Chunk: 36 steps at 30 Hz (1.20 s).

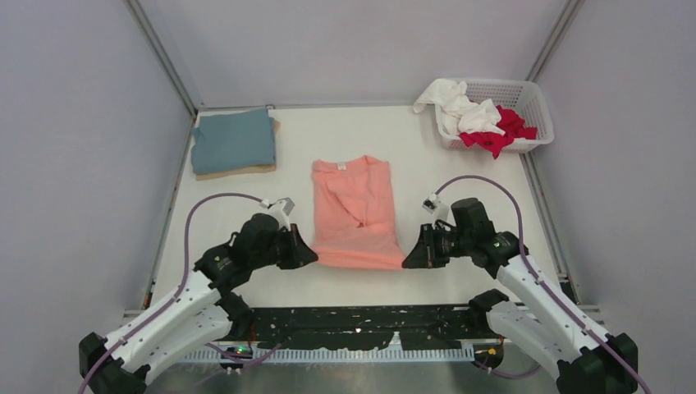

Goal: Fold and stack the t-shirts
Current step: Fold the long partially folded tshirt into a neat square

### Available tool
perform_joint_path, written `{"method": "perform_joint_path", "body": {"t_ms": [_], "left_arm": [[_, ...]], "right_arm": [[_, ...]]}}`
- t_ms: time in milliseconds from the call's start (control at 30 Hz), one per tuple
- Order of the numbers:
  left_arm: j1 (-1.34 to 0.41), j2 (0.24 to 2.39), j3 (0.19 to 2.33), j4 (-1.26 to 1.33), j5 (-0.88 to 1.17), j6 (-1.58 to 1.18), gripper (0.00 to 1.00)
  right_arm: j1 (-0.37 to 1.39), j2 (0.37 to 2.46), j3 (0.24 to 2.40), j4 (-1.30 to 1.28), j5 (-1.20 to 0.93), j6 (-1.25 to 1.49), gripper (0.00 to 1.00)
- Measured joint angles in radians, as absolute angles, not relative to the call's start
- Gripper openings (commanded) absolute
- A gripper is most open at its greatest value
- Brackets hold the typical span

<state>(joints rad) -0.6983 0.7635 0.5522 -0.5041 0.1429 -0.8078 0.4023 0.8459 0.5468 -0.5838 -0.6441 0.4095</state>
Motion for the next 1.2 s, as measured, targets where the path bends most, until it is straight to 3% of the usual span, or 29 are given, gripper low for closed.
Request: {"method": "perform_joint_path", "body": {"t_ms": [267, 433, 667, 1200], "left_arm": [[-0.713, 0.661, 0.567, -0.550, 0.044, -0.821, 0.00], [-0.609, 0.808, 0.683, -0.529, -0.018, -0.773, 0.00], [-0.426, 1.093, 0.835, -0.440, 0.060, -0.710, 0.00], [-0.300, 1.572, 1.190, -0.393, 0.194, -0.646, 0.00]], "right_arm": [[0.404, 0.793, 0.652, -0.616, -0.686, 0.411, 0.06], [0.399, 0.971, 0.773, -0.501, -0.644, 0.429, 0.06], [0.335, 1.206, 0.901, -0.368, -0.616, 0.457, 0.06], [0.200, 1.653, 1.150, -0.226, -0.670, 0.506, 0.05]]}}
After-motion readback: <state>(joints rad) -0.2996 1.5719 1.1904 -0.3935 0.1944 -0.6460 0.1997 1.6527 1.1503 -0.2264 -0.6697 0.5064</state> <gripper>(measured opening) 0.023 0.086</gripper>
